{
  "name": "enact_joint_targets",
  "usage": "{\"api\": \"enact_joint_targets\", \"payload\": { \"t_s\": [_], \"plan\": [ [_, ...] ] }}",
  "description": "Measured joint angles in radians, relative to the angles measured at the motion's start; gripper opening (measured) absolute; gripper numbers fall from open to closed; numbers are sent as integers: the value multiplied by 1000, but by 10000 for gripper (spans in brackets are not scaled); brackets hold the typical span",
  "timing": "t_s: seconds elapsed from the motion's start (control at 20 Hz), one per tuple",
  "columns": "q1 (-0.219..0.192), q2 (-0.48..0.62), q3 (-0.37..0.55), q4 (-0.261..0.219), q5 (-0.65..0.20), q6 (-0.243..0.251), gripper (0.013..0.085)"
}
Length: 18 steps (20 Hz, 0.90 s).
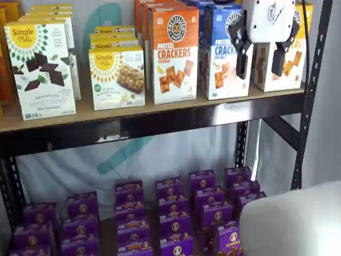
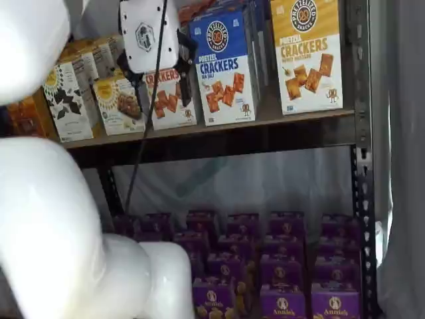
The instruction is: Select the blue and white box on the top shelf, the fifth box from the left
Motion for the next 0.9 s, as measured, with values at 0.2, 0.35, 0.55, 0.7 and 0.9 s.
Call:
{"api": "enact_joint_targets", "payload": {
  "t_s": [0.2,0.35,0.55,0.7,0.9],
  "plan": [
    [-56,-4,7,61,-5,-30,850],
    [-59,-4,11,59,-10,-35,850],
    [-44,-6,22,24,-68,-37,850],
    [-30,1,25,-14,-148,-37,850],
    [-46,77,-28,-41,-258,-56,850]
  ]
}}
